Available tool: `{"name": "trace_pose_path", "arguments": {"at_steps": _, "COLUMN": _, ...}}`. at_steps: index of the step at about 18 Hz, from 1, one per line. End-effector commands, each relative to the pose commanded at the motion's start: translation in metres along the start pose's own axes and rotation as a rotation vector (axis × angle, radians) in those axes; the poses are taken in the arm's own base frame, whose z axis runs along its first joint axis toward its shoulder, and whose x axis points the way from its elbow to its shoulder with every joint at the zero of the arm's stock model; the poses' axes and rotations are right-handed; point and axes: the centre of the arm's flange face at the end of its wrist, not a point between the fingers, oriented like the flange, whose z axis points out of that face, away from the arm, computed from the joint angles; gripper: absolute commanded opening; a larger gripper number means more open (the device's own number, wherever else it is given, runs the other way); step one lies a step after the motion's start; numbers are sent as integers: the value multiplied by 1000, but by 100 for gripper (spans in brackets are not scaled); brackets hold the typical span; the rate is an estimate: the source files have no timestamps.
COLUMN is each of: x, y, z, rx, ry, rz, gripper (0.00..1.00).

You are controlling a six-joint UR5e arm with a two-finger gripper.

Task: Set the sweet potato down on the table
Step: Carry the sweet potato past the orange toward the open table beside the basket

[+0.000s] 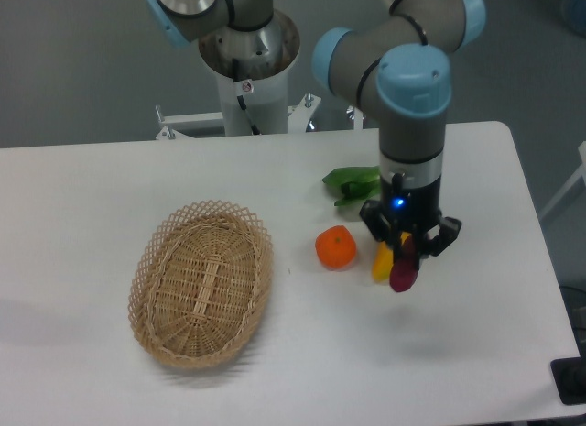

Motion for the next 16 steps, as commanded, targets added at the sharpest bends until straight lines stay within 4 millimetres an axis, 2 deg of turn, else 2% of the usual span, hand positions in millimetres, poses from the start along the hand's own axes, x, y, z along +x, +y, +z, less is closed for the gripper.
{"name": "trace_pose_path", "arguments": {"at_steps": 3, "x": 10, "y": -16, "z": 23, "rx": 45, "ry": -28, "rz": -84, "gripper": 31}}
{"name": "trace_pose_path", "arguments": {"at_steps": 6, "x": 25, "y": -29, "z": 57, "rx": 54, "ry": -21, "rz": -116, "gripper": 31}}
{"name": "trace_pose_path", "arguments": {"at_steps": 10, "x": 32, "y": -45, "z": 88, "rx": 63, "ry": -19, "rz": -106, "gripper": 31}}
{"name": "trace_pose_path", "arguments": {"at_steps": 11, "x": 39, "y": -51, "z": 99, "rx": 50, "ry": -17, "rz": -93, "gripper": 31}}
{"name": "trace_pose_path", "arguments": {"at_steps": 14, "x": 56, "y": -53, "z": 125, "rx": -25, "ry": -57, "rz": -61, "gripper": 31}}
{"name": "trace_pose_path", "arguments": {"at_steps": 16, "x": 59, "y": -54, "z": 137, "rx": -45, "ry": -58, "rz": -55, "gripper": 31}}
